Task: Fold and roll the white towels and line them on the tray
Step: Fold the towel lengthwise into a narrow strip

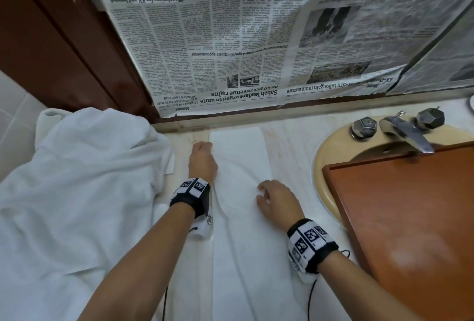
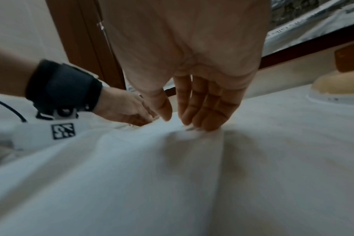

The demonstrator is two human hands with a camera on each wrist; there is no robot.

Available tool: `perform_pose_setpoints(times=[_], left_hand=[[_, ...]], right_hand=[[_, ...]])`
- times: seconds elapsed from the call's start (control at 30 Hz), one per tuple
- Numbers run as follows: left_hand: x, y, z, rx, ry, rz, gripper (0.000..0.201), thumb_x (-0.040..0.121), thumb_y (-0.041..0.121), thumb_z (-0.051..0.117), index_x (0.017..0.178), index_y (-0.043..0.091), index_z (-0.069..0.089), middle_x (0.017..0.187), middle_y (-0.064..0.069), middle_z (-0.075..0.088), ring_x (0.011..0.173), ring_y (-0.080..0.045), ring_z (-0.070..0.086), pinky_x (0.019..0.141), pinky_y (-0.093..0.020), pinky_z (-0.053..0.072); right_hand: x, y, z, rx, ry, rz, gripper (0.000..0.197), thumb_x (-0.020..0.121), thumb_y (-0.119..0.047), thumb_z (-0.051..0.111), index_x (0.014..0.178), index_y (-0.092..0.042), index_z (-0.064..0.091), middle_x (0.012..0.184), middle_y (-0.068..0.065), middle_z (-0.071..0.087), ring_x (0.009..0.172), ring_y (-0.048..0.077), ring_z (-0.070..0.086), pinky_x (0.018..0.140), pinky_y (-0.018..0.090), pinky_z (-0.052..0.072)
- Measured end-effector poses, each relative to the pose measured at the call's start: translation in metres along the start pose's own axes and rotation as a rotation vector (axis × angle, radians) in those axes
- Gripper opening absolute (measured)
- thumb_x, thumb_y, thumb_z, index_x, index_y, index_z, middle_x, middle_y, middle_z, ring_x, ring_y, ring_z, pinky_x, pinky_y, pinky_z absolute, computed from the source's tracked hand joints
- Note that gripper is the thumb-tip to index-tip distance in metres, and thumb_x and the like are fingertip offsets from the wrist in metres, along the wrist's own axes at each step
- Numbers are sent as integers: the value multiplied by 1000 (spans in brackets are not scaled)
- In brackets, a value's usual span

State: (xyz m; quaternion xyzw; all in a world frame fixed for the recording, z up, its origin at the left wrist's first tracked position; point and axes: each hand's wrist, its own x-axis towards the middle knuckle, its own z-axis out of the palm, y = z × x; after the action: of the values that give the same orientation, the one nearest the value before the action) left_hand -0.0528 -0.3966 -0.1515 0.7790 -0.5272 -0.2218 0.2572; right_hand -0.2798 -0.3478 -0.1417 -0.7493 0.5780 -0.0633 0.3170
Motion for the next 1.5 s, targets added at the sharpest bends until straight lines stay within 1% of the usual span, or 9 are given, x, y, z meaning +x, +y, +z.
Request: perform_pose_setpoints(times=[0.17,0.33,0.53,0.7,0.97,1.07,1.27,1.4,1.5], left_hand=[[-37,-7,-1,84,-125,-72,35,92,27,63,120,7,56,115,-11,54,104,-30,56,83,-32,42],[-43,-4,5,140,-147,43,58,93,15,57,148,19,39,142,-12,41,123,-34,44,99,-41,39],[-46,-7,21,481,-232,75,52,105,41,26,156,40,16,164,20,8,149,-27,12,113,-48,24],[-52,-12,14,440,-245,-11,55,105,41,21,158,34,6,164,21,-1,151,-27,4,117,-48,14],[-91,-23,13,508,-322,44,53,104,50,16,155,46,1,162,27,-7,152,-25,-4,118,-57,10],[-88,-27,9,523,-330,14,54,103,51,13,155,47,-4,161,29,-10,152,-26,-7,118,-59,6],[-85,-3,10,478,-355,-42,58,103,45,23,158,34,5,164,21,-5,152,-27,-3,119,-59,8],[-100,2,3,455,-322,10,58,101,43,38,155,28,23,165,11,11,151,-26,10,118,-51,20],[-118,-6,6,507,-316,20,60,100,44,38,156,31,19,164,16,9,151,-25,10,117,-49,20]], right_hand=[[31,-6,-1,-231,35,-110,49,95,-28,51,140,-13,41,142,6,39,126,26,39,94,37,41],[59,-13,9,-418,-63,-221,59,103,-36,33,157,-20,14,165,-3,7,150,20,9,118,43,13],[75,4,8,-477,-185,-225,60,104,-51,10,157,-30,-8,162,-14,-14,151,13,-12,122,46,-4],[76,9,-3,-426,-139,-42,62,104,-49,10,157,-23,-10,162,-9,-18,150,19,-17,120,51,-7],[20,15,20,-498,-208,-234,83,79,-55,-22,156,-27,-11,160,-14,-21,150,13,-15,120,49,-4],[27,28,8,-508,-188,-214,77,84,-56,-19,156,-26,-13,157,-15,-24,150,9,-13,121,48,-3],[47,23,-10,-498,-154,-114,57,107,-34,16,157,-18,-5,164,-5,-13,151,18,-8,122,48,0],[-10,15,-3,-428,-132,-189,57,104,-35,33,155,-17,16,165,-1,8,151,22,11,118,45,14],[-57,20,12,-425,-172,-202,58,104,-34,32,156,-16,14,165,-2,5,151,18,9,118,42,15]])
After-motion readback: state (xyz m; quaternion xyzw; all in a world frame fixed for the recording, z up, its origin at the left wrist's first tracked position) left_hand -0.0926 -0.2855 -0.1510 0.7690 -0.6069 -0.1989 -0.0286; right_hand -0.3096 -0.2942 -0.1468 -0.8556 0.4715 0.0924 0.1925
